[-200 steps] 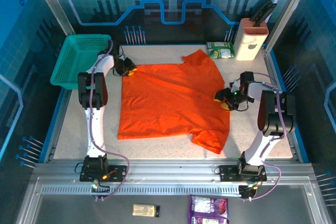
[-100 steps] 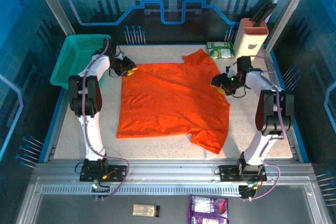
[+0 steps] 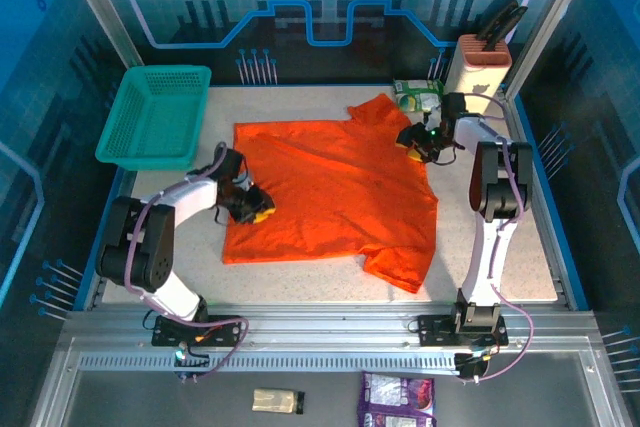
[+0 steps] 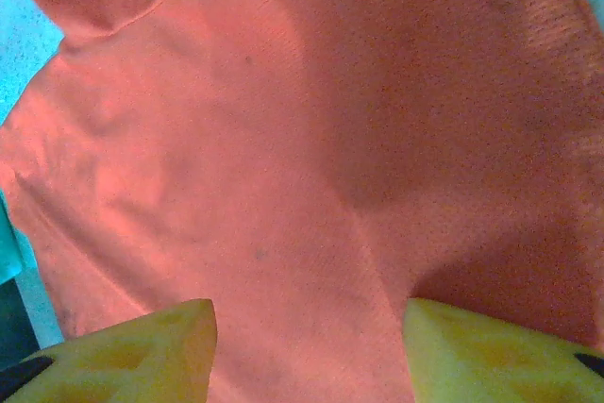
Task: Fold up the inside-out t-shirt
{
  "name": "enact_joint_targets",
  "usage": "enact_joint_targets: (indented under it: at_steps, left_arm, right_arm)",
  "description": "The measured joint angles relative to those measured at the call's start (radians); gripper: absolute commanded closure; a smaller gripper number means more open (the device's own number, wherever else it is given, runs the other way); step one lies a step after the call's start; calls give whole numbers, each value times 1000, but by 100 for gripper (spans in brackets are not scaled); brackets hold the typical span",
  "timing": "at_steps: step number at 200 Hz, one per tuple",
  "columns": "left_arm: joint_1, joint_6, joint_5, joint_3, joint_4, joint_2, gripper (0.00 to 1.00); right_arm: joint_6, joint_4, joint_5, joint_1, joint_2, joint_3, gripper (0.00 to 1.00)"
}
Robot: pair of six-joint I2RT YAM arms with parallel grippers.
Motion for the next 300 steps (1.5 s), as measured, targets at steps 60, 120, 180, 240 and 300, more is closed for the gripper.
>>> enact_joint_targets:
  at_steps: [60,120,180,240,300]
  left_arm:
    - [1,-32,-8,-130,100,-60,75]
    - [1,-32,-55,-119,50,-137,74]
    - [66,-29,-120,-65,-46,-345,73]
    - [162,-33,-108,-134,-69,-455,72]
    - [172,-32,-82,-178,-79,-525,71]
  right_arm:
    - [53,39,-12,-6,26,2,45]
    - [55,48,-25,-9,-3,-29,45]
    - [27,3,-23,-6,-306,-195,45]
    - [-3,-54,36,77,-637,-494,45]
    - [54,-133,133,245,-950,-793,45]
